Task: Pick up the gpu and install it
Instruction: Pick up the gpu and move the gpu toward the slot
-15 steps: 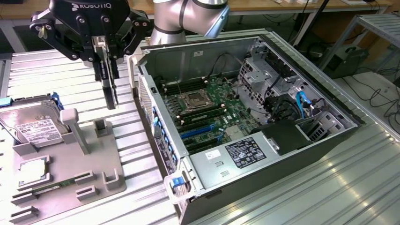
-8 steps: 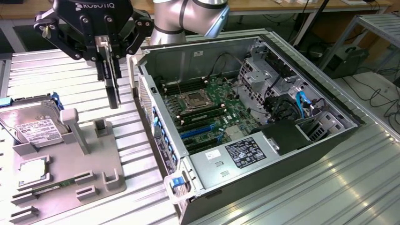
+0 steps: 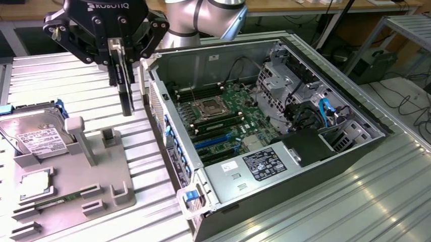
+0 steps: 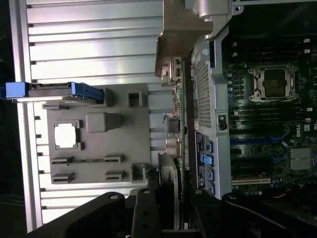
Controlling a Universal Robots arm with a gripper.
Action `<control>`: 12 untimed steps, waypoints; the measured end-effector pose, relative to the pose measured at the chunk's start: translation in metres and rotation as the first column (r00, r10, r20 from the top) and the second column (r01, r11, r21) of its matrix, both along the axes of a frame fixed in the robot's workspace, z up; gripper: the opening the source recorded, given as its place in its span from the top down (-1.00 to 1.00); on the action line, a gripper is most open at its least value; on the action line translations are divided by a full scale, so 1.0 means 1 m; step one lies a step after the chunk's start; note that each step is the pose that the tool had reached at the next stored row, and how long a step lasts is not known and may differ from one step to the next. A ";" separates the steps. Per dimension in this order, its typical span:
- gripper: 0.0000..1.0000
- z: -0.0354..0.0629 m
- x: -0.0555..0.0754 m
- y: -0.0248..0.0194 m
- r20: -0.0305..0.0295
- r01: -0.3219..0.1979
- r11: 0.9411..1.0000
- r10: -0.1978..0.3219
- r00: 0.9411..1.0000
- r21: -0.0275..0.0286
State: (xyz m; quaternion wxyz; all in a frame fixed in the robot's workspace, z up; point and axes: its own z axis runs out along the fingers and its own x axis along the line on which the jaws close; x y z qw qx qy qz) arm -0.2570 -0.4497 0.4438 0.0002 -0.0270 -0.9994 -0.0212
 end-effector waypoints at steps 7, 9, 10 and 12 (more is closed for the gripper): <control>0.44 0.0000 0.004 0.0000 0.000 0.000 1.000 0.000 1.000 0.000; 0.44 0.0000 0.006 0.0000 0.000 0.000 1.000 0.000 1.000 0.000; 0.44 0.0000 0.006 0.0000 0.000 0.000 1.000 0.000 1.000 0.000; 0.44 0.0000 0.008 0.0000 0.000 0.000 1.000 0.000 1.000 0.000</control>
